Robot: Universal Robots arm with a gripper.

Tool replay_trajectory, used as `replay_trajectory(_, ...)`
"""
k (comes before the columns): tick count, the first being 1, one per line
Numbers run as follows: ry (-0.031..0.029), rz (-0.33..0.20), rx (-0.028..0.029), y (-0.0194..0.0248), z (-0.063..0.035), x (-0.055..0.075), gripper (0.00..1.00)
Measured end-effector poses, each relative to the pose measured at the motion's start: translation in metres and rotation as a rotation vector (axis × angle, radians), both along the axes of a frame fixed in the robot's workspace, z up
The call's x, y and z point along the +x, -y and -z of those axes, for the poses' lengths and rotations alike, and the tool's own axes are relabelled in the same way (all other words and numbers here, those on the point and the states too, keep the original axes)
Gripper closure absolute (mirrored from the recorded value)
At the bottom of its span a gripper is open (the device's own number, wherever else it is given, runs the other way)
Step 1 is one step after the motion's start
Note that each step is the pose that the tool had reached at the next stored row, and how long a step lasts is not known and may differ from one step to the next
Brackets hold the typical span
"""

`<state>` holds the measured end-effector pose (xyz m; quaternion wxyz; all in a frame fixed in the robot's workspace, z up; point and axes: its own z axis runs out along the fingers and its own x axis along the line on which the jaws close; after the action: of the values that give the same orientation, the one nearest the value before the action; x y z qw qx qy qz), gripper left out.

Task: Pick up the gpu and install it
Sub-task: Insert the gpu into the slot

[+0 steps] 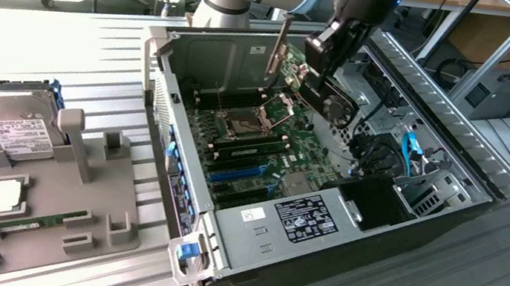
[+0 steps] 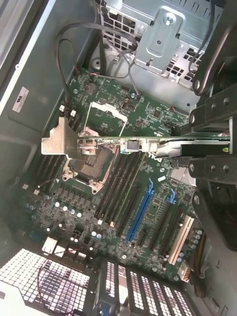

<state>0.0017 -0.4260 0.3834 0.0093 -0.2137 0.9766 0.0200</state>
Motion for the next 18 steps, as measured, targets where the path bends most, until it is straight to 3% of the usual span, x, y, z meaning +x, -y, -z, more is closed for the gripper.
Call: replay_trajectory(18,0.0,-0.139,-0.0001,0.0,0.0,0.0011,0.73)
